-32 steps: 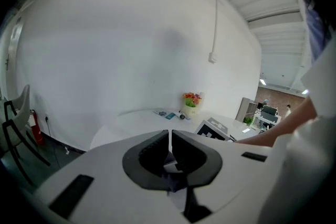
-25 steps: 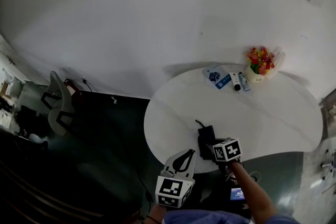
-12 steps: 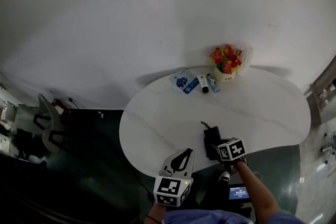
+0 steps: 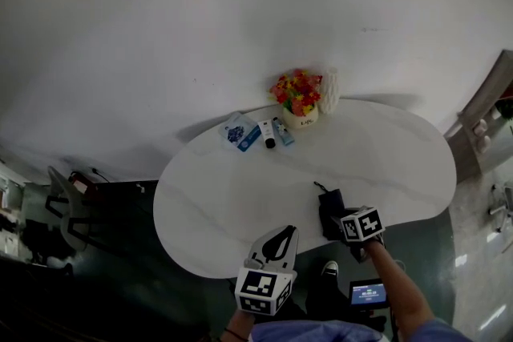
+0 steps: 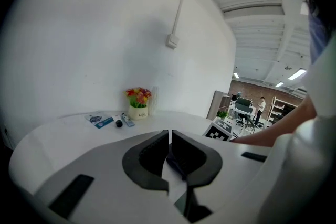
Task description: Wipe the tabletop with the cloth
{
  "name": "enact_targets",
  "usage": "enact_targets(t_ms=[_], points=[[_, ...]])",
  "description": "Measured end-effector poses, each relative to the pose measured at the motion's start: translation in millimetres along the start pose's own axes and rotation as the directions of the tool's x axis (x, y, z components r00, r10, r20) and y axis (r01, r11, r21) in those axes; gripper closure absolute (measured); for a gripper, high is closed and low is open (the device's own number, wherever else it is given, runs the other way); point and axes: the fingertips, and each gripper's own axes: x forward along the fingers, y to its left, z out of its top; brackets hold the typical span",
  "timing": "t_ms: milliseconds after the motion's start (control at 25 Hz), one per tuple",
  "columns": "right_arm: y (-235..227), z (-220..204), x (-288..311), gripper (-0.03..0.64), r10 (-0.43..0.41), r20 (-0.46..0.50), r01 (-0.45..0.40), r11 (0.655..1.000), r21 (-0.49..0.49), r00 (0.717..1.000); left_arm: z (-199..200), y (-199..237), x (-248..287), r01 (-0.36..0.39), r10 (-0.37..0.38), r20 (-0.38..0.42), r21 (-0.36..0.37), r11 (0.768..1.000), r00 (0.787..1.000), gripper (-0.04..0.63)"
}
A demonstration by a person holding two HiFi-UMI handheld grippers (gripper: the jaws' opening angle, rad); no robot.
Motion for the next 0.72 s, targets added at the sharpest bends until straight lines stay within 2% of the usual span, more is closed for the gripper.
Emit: enact_targets(t_ms=[440,720], points=[[-125,-22,-66,0.516,-0.067,0.044,0.063,0.994,0.089,0.997,14,-96,85,0.104,-0.103,-0.026,0.050,0.993,0.994,0.569],[-209,-41,-113,0.517,-0.158,0.076,0.142,0.972,0.187,0.985,25,-158,130,0.211,-0.205,-0.058,0.116,0.971,0.977,0.569]])
